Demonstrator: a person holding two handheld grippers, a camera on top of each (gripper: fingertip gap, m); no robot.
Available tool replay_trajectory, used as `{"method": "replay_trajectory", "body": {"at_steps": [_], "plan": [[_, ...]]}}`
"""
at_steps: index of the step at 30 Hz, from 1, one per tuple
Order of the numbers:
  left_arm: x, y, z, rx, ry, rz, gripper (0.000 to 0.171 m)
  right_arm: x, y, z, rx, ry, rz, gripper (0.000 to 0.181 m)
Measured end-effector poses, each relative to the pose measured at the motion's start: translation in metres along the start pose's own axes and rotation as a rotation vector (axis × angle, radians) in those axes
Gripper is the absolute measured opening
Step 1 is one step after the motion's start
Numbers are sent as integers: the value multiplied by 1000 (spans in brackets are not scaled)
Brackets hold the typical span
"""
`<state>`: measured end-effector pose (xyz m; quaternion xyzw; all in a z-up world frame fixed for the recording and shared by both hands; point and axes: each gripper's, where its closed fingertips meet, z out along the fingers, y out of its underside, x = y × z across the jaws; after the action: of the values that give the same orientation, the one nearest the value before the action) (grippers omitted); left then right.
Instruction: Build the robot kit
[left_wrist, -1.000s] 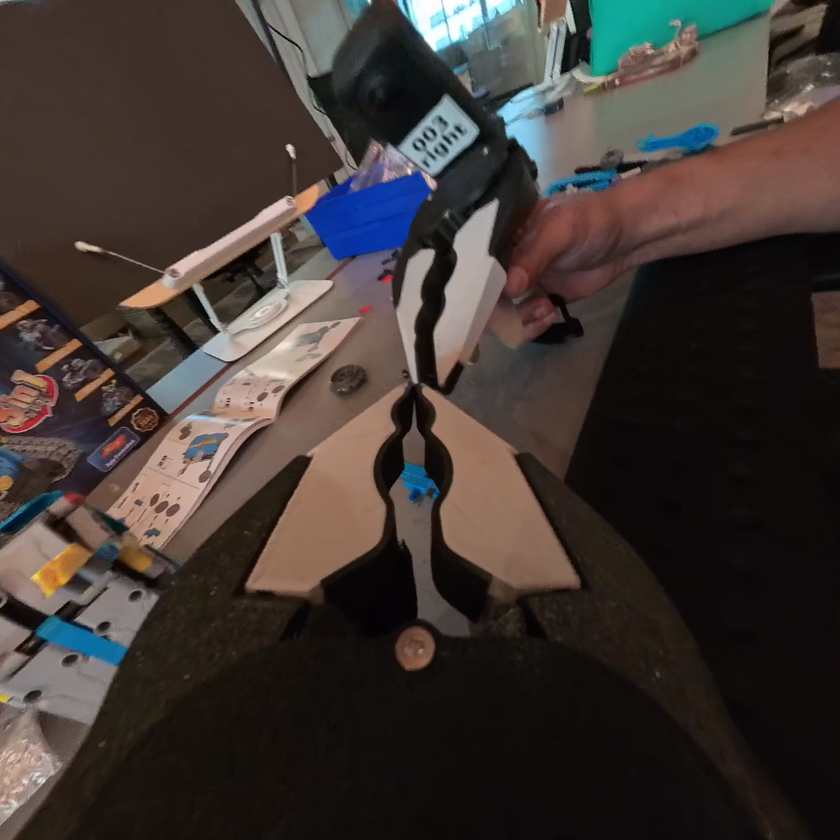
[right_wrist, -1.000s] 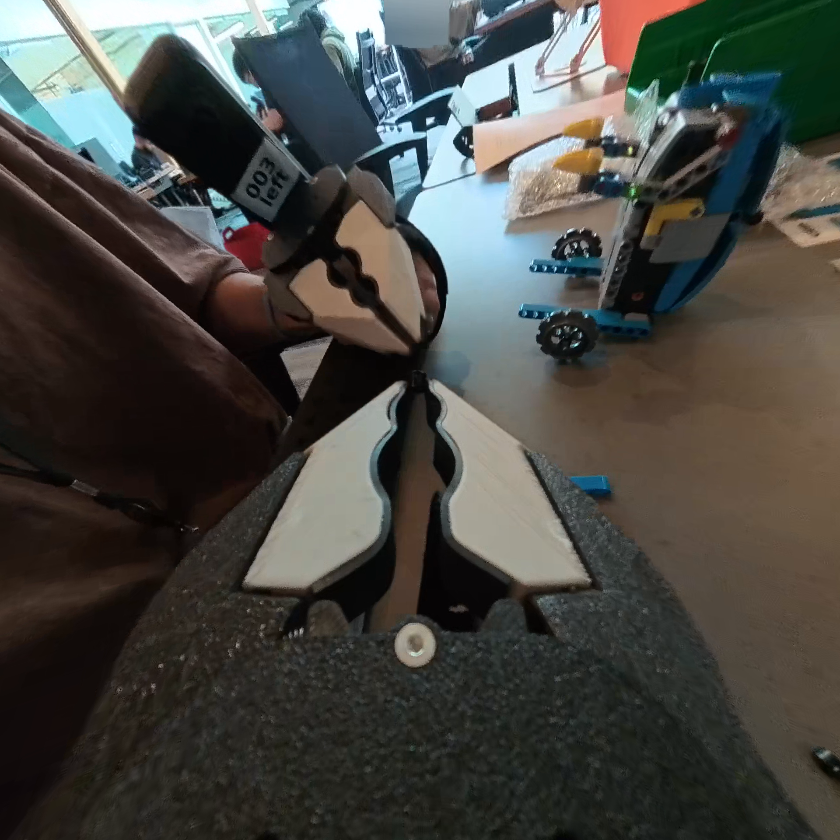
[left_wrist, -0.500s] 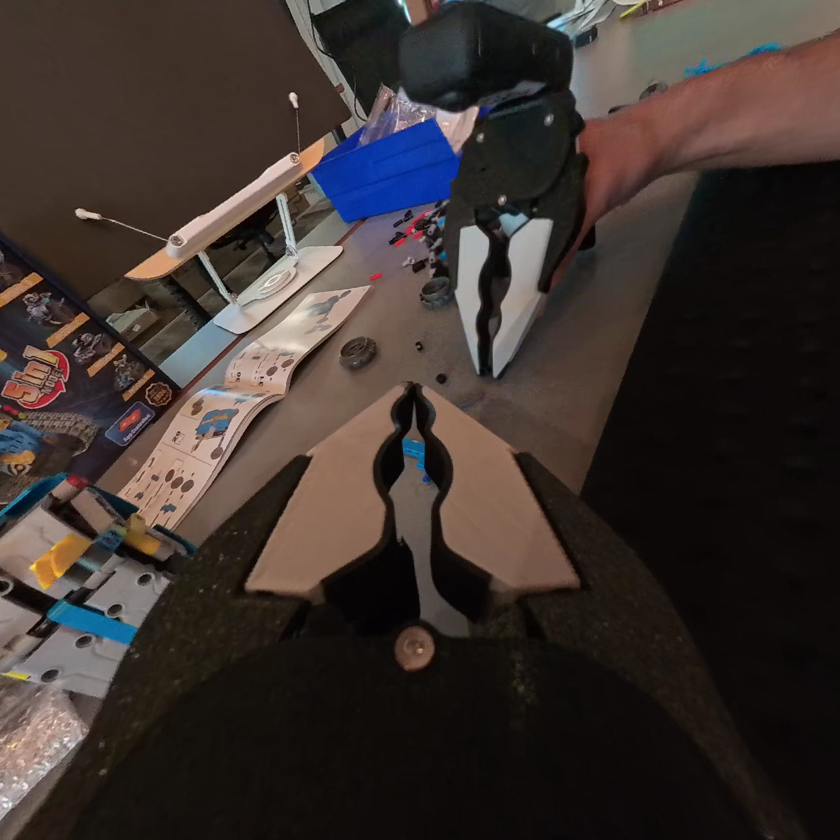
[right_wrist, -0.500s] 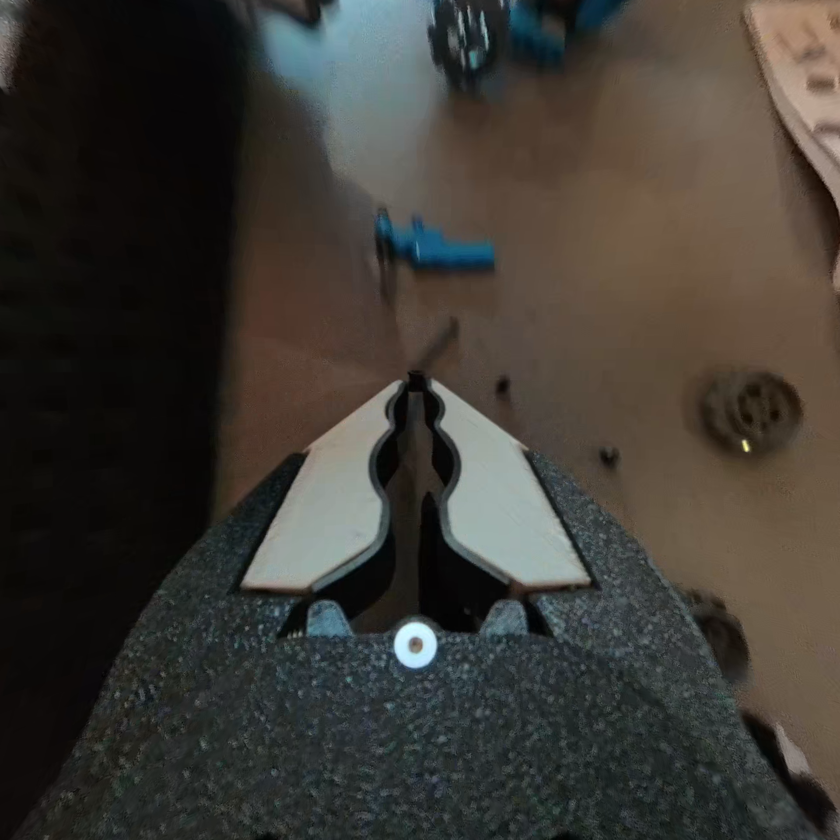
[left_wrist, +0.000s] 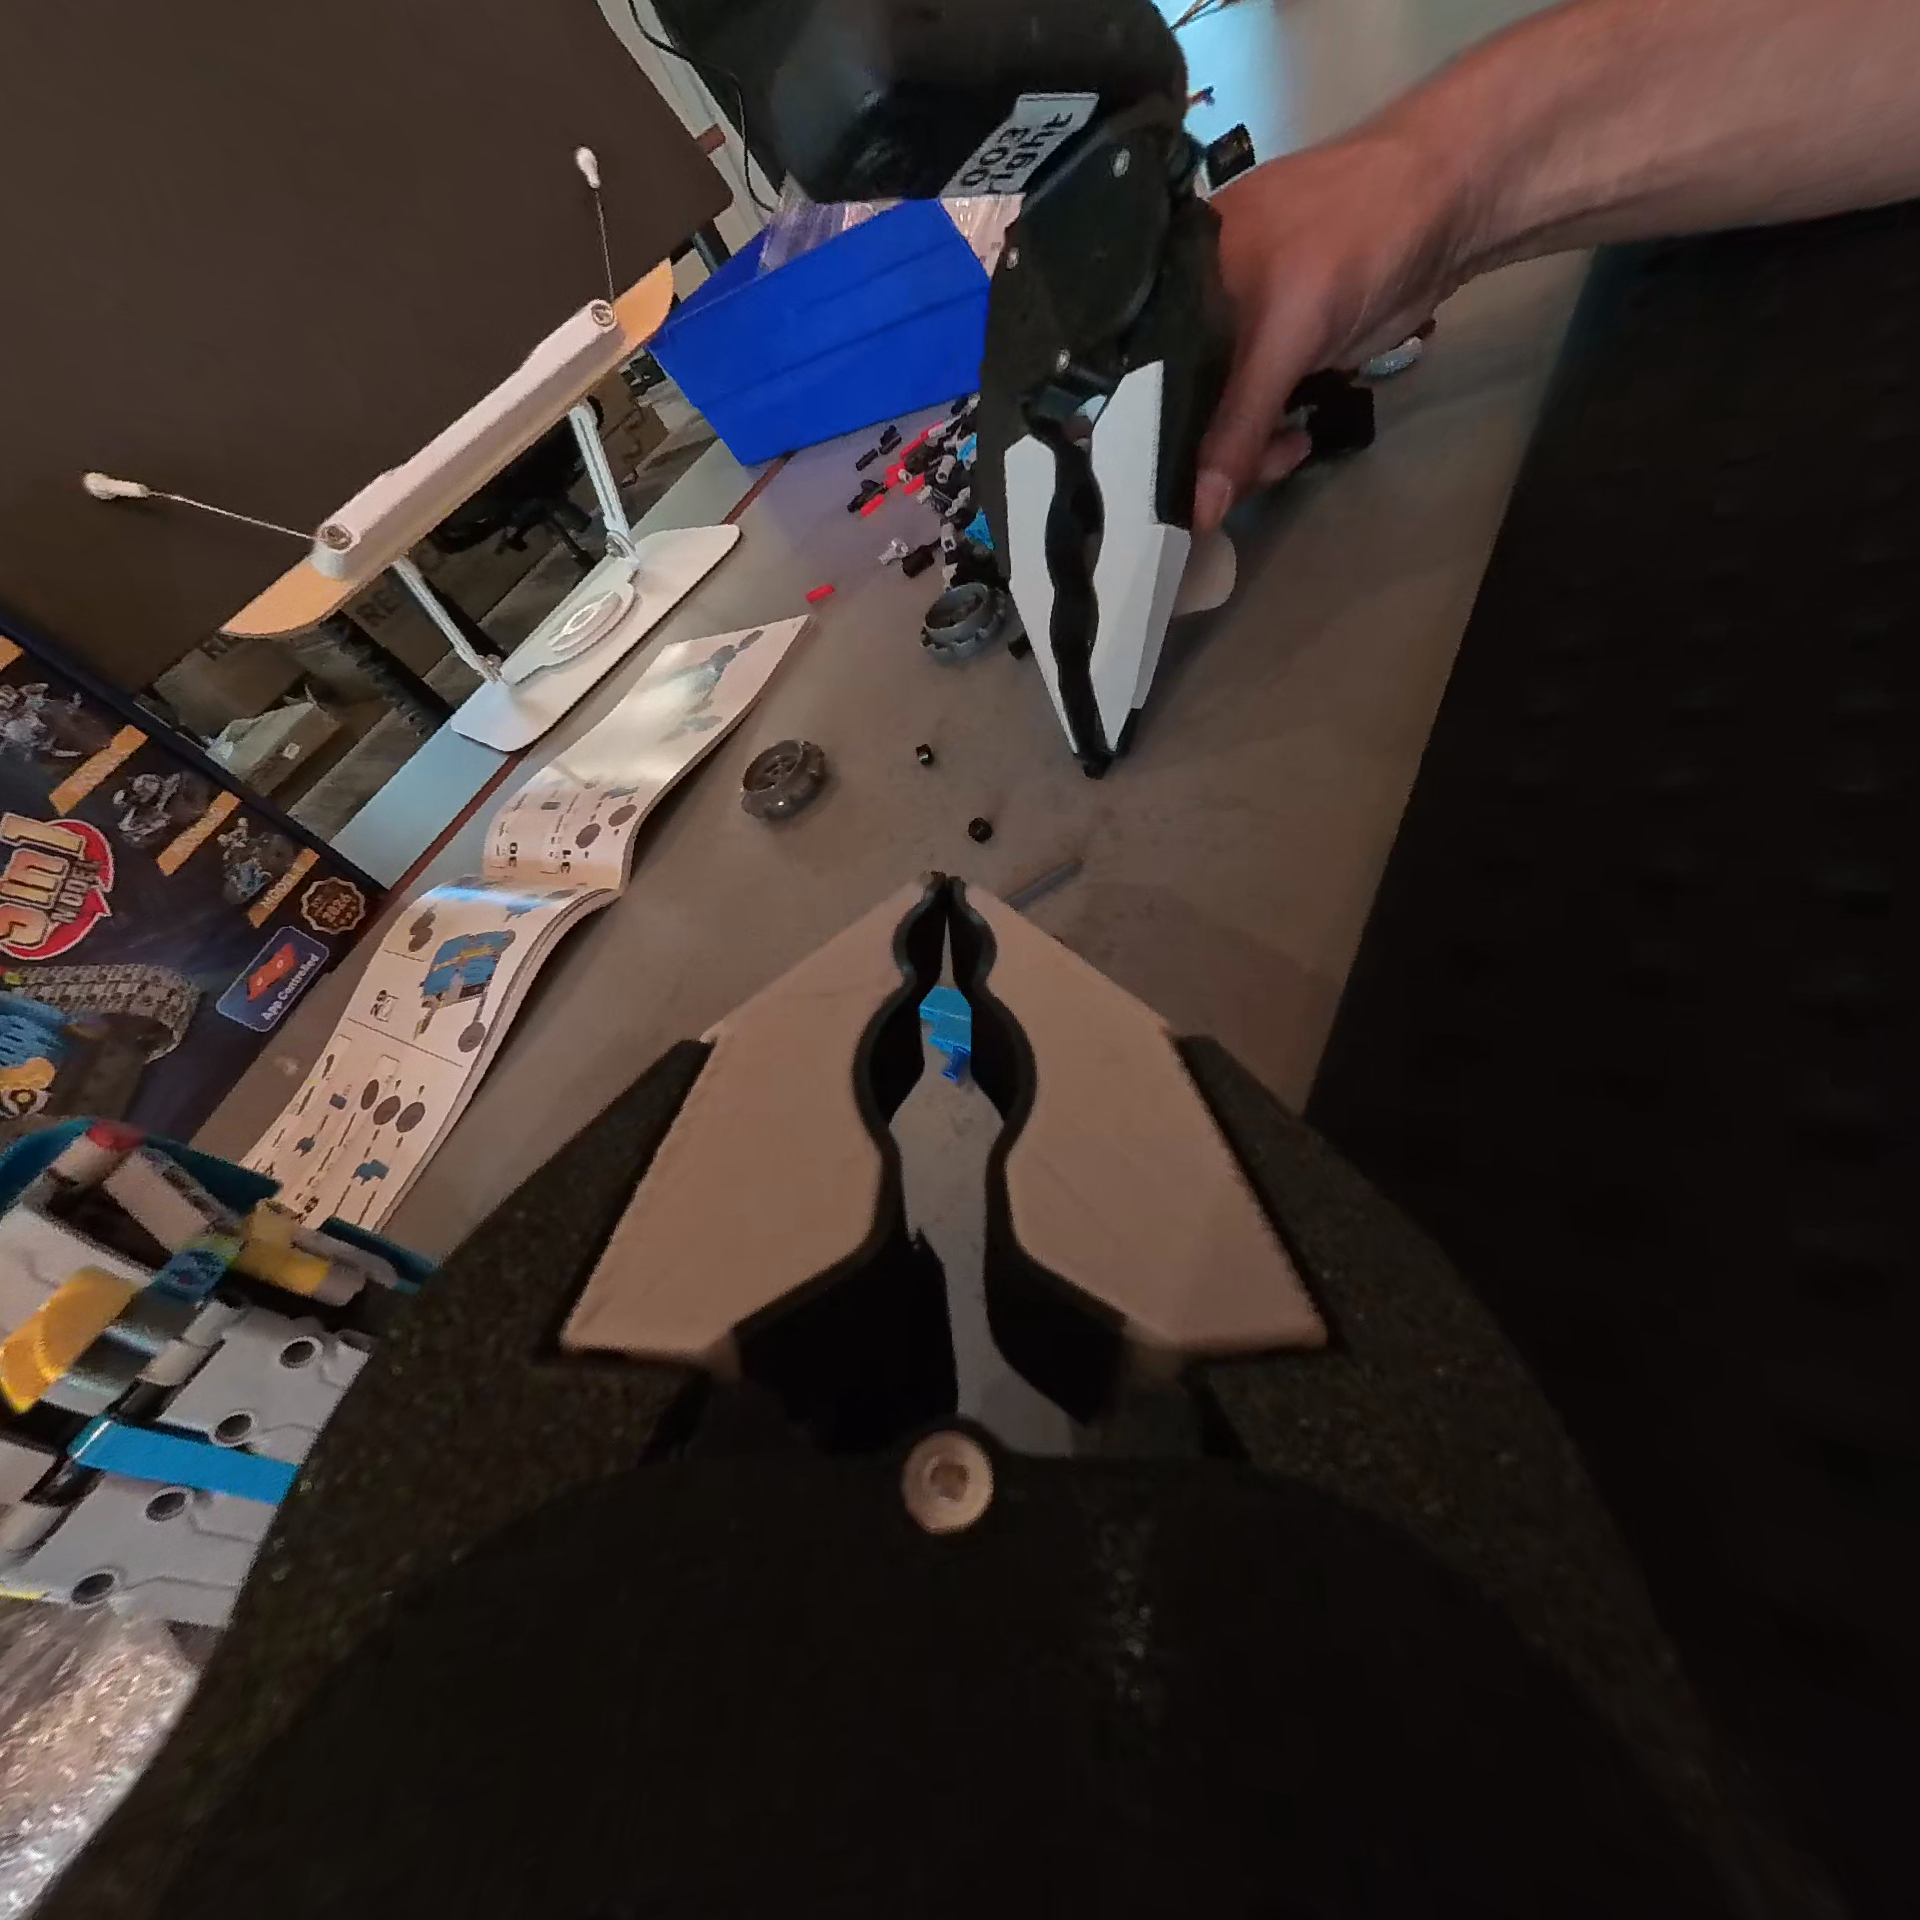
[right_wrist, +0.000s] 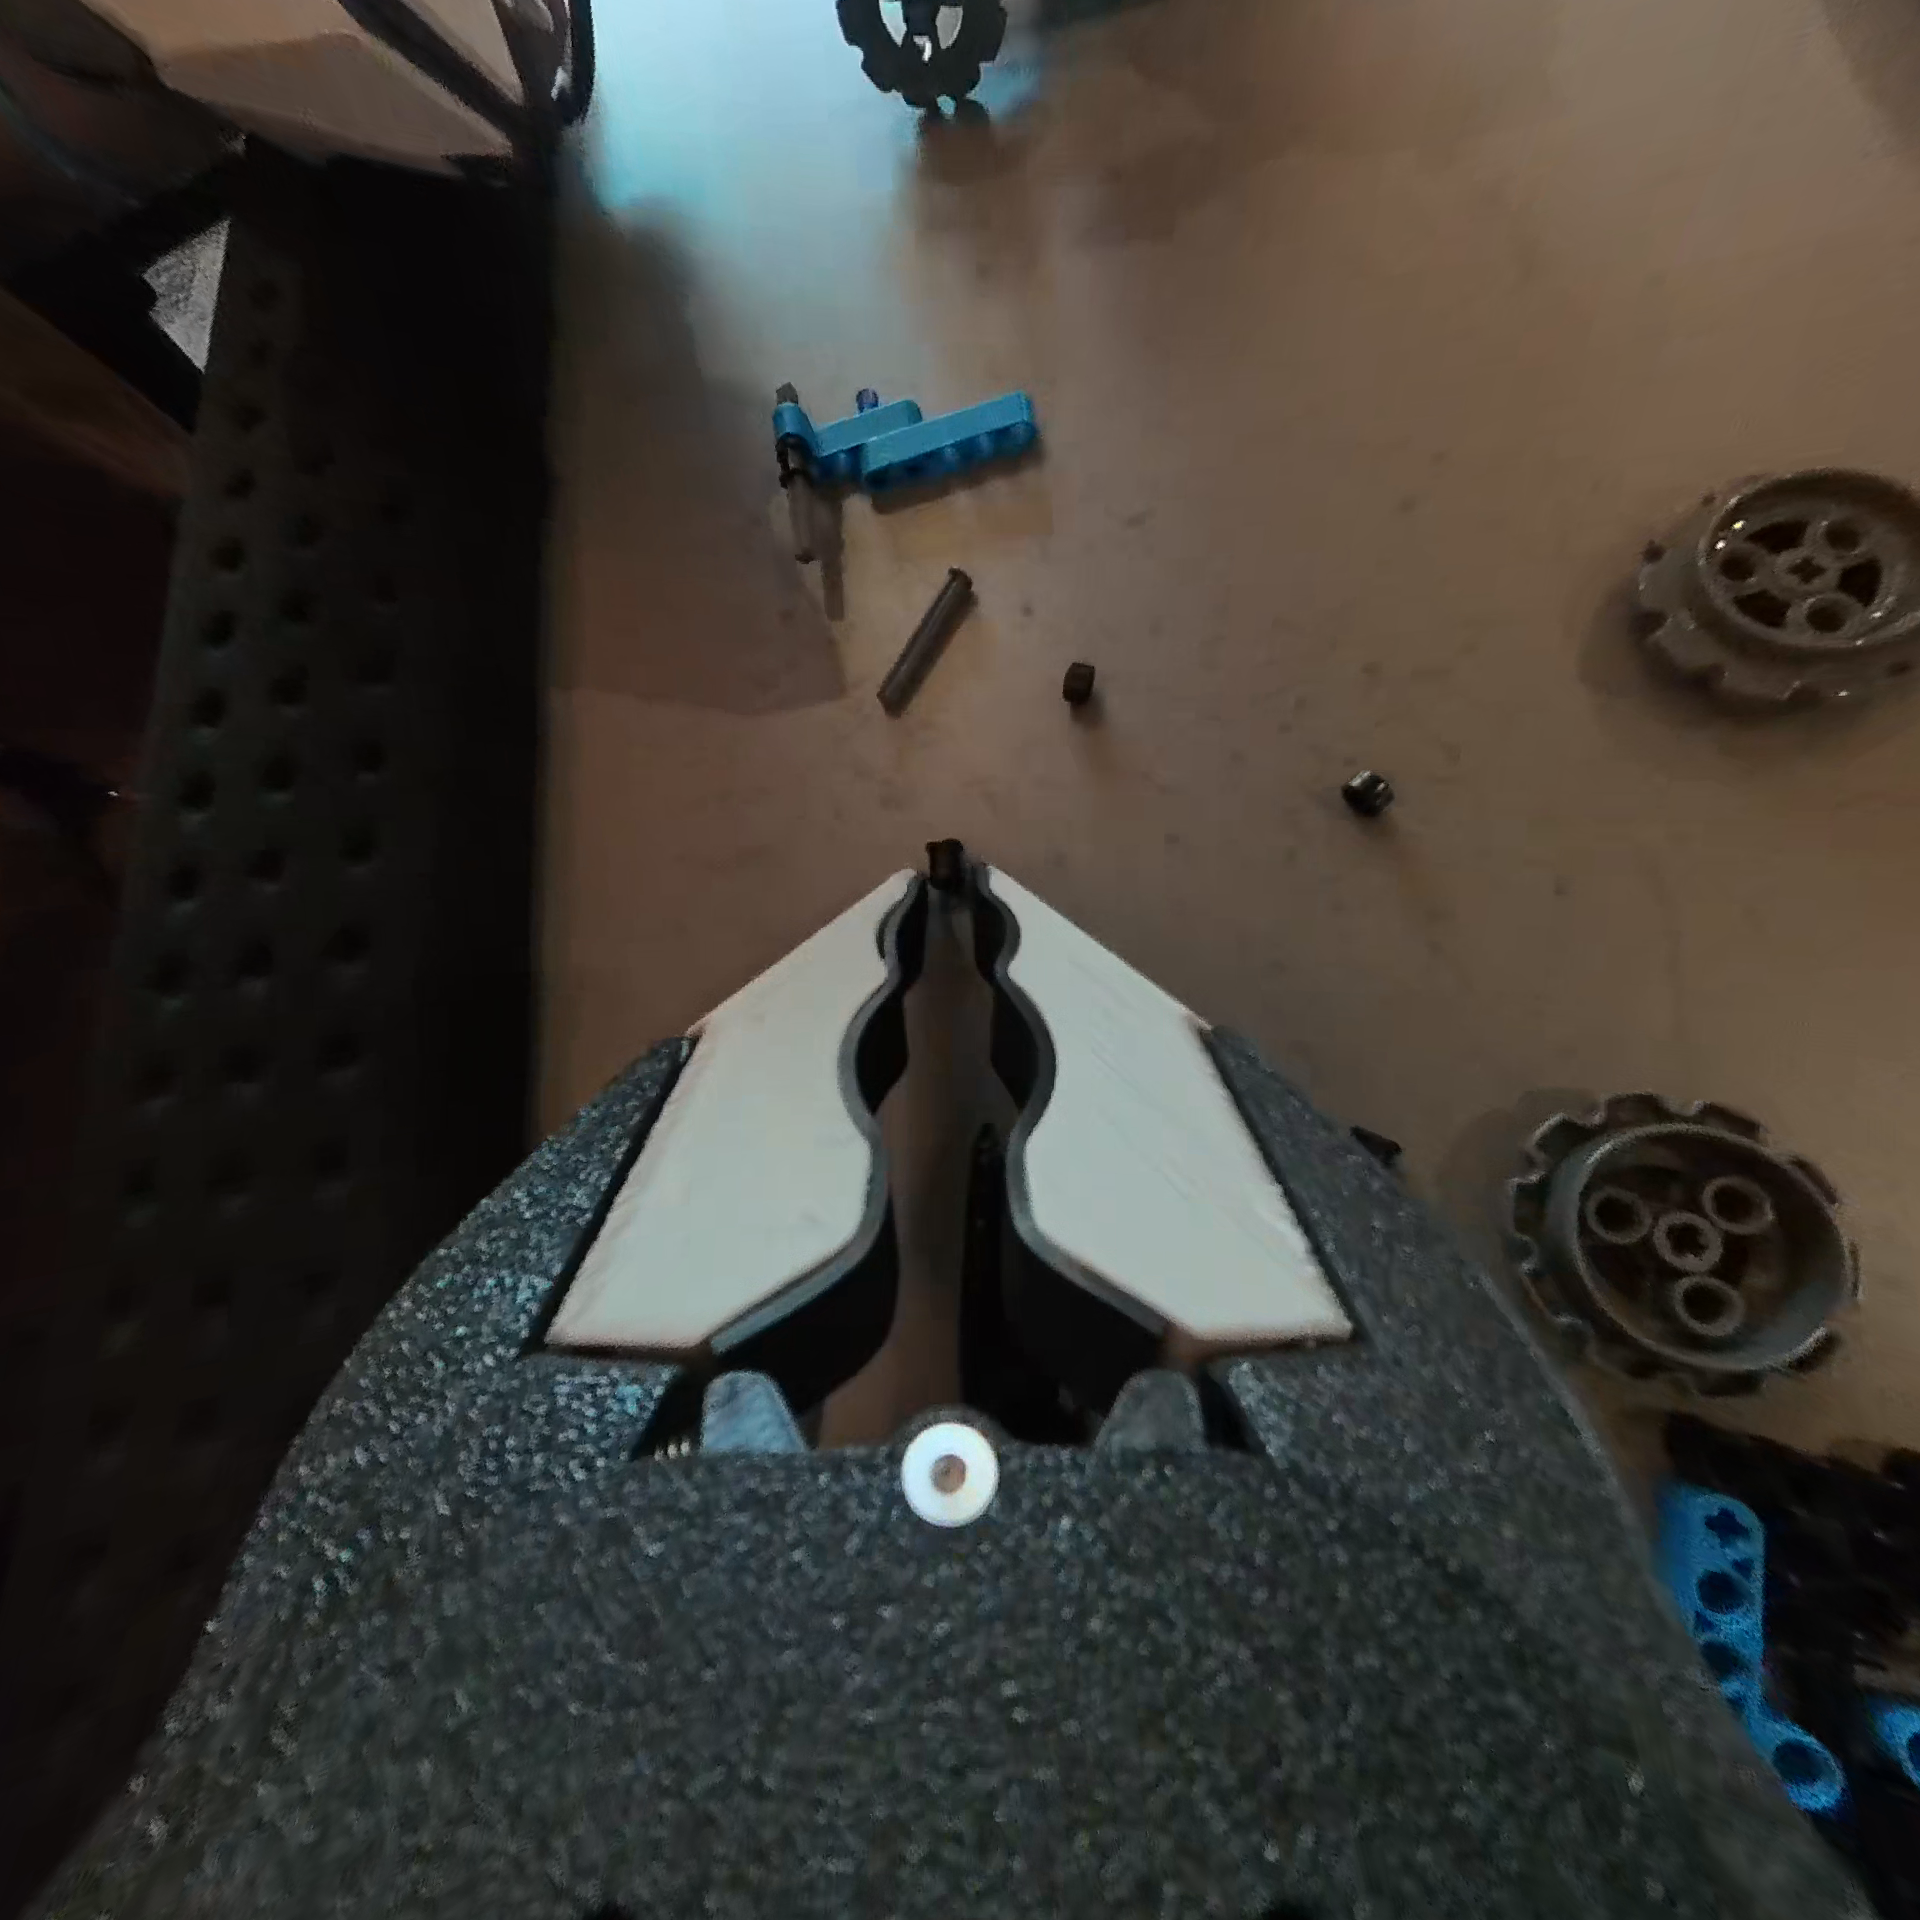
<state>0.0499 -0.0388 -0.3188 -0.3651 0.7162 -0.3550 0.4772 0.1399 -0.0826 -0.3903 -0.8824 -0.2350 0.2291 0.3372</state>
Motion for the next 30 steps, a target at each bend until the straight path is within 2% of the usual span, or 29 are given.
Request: {"method": "replay_trajectory", "body": {"at_steps": [7,12,14,16,17,22,25,27,30], "plan": [[0,1,0,-8,-5,13,0,0,-3,2,9,33,-1,15],[-2,15,8,-85,1,-4,1,3,-4,4,13,55,-13,8],[-5,30,11,-147,34,-51,14,3,-4,4,-3,75,-39,7],[-5,50,12,-231,117,-124,35,-1,-8,6,-17,102,-97,7],[-3,56,10,-260,160,-154,38,-7,-14,9,2,93,-115,7],[9,59,5,-263,255,-121,19,-33,-37,35,27,86,-161,7],[12,64,7,-299,254,-91,19,-28,-37,44,8,129,-169,7],[12,67,10,-316,249,-91,18,-30,-40,44,36,97,-138,7],[12,64,12,-301,255,-91,7,-32,-41,46,39,78,-117,7]]}}
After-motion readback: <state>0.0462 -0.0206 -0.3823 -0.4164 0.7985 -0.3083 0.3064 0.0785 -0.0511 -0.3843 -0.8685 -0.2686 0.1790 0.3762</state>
